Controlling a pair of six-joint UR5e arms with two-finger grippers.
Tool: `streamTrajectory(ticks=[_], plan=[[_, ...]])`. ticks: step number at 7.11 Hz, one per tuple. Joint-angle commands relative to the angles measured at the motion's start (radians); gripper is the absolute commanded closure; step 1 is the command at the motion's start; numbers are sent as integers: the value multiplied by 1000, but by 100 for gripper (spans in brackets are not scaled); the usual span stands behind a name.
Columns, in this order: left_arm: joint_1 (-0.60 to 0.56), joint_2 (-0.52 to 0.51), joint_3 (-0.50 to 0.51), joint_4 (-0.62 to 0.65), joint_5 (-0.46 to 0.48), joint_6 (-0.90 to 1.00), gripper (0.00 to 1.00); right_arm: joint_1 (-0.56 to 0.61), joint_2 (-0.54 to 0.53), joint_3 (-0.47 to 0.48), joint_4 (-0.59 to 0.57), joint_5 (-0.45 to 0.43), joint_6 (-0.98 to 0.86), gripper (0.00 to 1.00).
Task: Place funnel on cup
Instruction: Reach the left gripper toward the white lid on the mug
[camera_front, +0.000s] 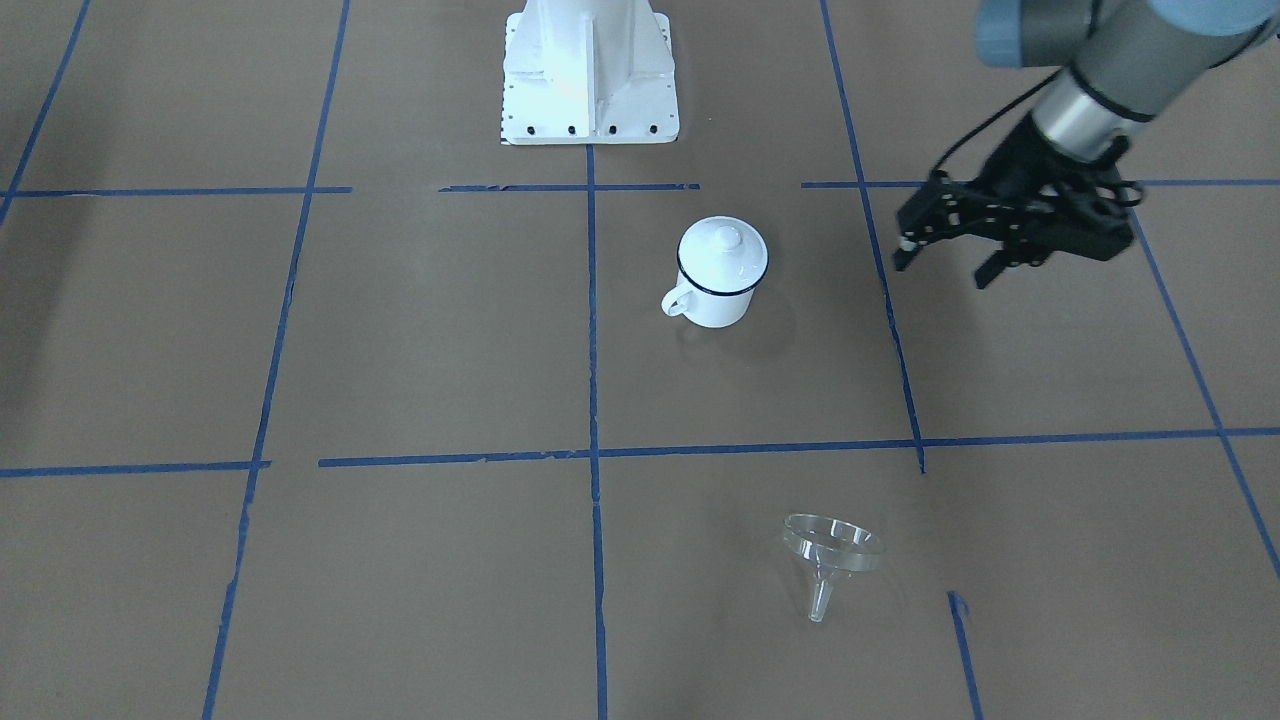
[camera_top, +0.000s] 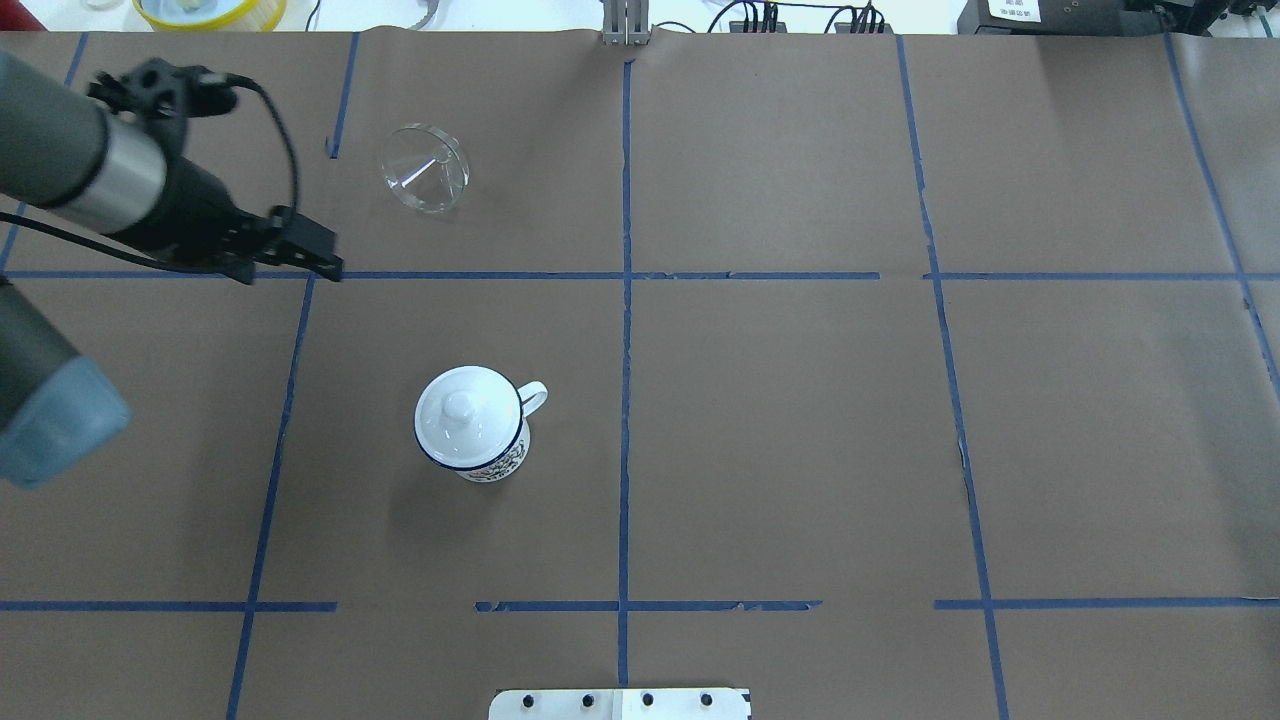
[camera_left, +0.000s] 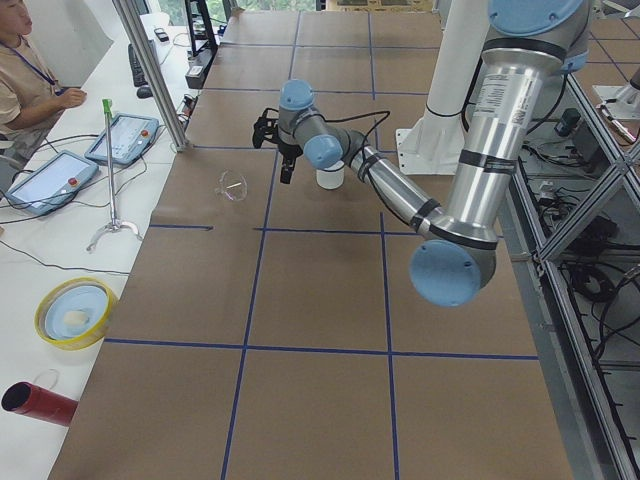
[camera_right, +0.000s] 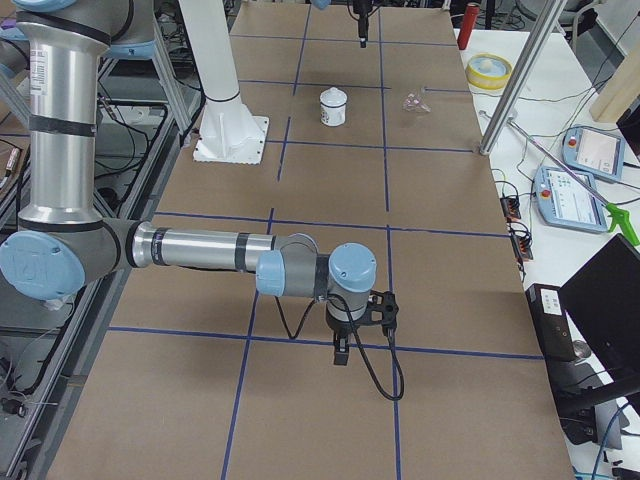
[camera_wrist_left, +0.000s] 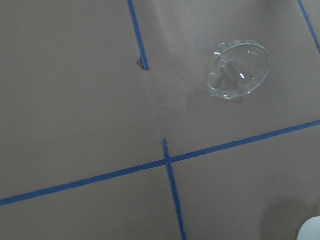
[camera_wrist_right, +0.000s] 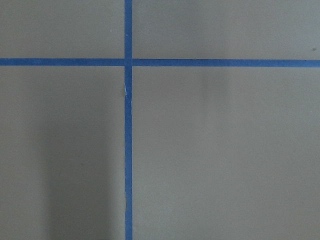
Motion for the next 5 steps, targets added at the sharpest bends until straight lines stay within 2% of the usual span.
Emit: streamTrajectory(ticks=[1,3,5], plan=[[187,-202,11,209,115,-232,0,0,0,0,0,0,0,0],[278,-218,32,214,227,-314,0,0,0,0,0,0,0,0],[296,-212,60,217,241,-318,0,0,0,0,0,0,0,0]])
